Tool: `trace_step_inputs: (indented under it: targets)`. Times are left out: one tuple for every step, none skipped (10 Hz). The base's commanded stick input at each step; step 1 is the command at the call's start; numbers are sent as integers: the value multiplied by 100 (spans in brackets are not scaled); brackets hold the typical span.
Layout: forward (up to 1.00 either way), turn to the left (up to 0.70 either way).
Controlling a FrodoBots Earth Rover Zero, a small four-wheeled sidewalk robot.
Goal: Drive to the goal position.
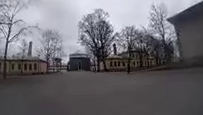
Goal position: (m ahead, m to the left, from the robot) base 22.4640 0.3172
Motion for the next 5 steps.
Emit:
trace_step_inputs:
  targets:
    - [100, 0]
    - [100, 0]
    - [100, 0]
    - [100, 0]
    - [100, -3]
